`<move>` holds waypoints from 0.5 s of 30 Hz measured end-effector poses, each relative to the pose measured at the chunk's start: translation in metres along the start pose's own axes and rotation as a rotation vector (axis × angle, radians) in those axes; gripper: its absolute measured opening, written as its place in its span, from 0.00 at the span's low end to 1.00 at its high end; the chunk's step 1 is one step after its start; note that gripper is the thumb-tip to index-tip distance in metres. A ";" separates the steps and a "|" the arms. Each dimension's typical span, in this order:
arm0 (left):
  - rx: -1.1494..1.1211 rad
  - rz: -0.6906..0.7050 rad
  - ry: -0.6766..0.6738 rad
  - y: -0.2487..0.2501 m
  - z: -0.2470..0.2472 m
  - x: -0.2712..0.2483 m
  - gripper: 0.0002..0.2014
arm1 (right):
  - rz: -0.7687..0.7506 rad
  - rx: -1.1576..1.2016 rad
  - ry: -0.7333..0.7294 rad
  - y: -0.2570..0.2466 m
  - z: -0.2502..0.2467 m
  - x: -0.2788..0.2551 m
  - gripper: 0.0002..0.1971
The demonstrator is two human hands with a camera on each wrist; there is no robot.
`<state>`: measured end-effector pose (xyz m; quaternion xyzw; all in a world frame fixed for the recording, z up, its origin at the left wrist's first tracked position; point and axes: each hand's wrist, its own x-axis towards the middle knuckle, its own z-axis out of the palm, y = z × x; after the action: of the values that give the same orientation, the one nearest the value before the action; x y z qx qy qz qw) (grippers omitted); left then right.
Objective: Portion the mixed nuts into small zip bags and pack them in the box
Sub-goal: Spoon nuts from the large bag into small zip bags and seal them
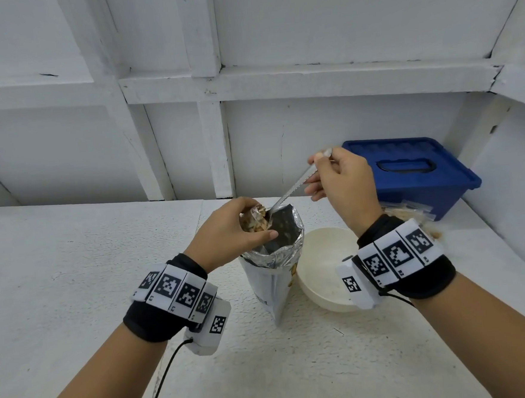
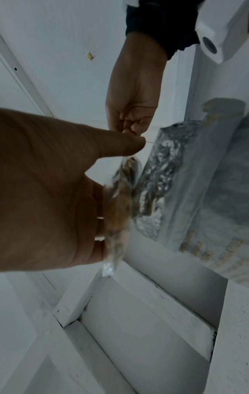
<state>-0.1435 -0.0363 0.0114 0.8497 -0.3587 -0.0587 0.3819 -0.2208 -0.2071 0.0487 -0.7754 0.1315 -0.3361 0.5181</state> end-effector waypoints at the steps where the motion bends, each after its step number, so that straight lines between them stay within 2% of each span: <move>1: -0.030 -0.007 0.010 0.000 0.000 -0.001 0.26 | -0.045 -0.024 -0.007 -0.004 0.001 0.000 0.09; 7: -0.195 -0.051 0.083 -0.006 0.000 -0.006 0.23 | -0.362 -0.084 -0.105 -0.031 0.003 0.004 0.09; 9: -0.220 -0.067 0.118 -0.012 -0.001 -0.007 0.22 | -0.435 -0.076 -0.085 -0.037 0.002 0.005 0.09; 12: -0.252 -0.074 0.164 -0.020 -0.003 -0.009 0.21 | -0.483 -0.045 0.010 -0.038 -0.005 0.008 0.07; 15: -0.267 -0.093 0.187 -0.026 -0.006 -0.012 0.19 | -0.441 -0.057 0.059 -0.025 -0.013 0.009 0.08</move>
<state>-0.1356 -0.0132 -0.0046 0.8087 -0.2711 -0.0442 0.5201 -0.2257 -0.2105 0.0776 -0.7896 -0.0169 -0.4599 0.4060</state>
